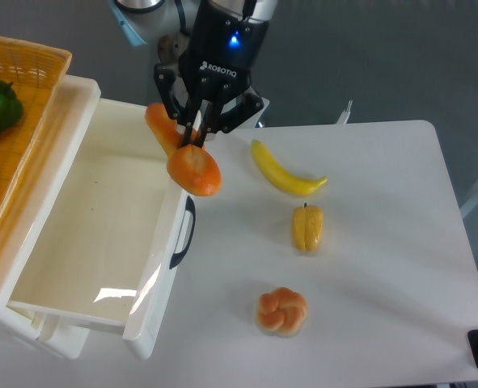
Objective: Pick up the long bread
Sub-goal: 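Carry the baguette over the open white drawer, then open the gripper to drop the baguette into the drawer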
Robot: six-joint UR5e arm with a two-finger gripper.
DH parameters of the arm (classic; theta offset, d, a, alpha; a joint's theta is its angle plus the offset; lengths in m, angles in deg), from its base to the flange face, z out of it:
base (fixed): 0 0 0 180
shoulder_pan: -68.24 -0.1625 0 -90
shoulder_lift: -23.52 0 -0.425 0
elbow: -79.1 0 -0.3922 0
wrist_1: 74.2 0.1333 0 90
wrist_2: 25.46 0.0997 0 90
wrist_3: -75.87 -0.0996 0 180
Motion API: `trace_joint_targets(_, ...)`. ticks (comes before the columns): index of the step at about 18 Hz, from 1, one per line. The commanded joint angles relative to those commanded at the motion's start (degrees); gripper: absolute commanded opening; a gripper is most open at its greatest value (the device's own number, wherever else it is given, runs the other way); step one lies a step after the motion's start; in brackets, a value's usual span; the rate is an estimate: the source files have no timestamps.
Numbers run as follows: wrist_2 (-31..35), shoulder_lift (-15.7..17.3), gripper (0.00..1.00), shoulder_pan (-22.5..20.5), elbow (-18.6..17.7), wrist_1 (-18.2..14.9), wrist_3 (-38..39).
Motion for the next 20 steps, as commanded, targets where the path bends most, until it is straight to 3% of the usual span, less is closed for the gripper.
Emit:
trace_joint_targets(5,0.3,-0.9,0.0,3.9,-3.8,4.4,0.0)
trace_joint_targets(9,0.7,-2.3,0.0,5.5,-4.7,4.7,-0.1)
trace_joint_targets(12,2.2,-3.0,0.06,7.5,-5.5,4.8,-0.6)
trace_joint_targets(17,5.6,-4.0,0.8,11.0,-6.0,6.1,-1.2)
trace_joint_targets(20,6.3,-4.0,0.8,11.4,-6.0,6.1,-1.2)
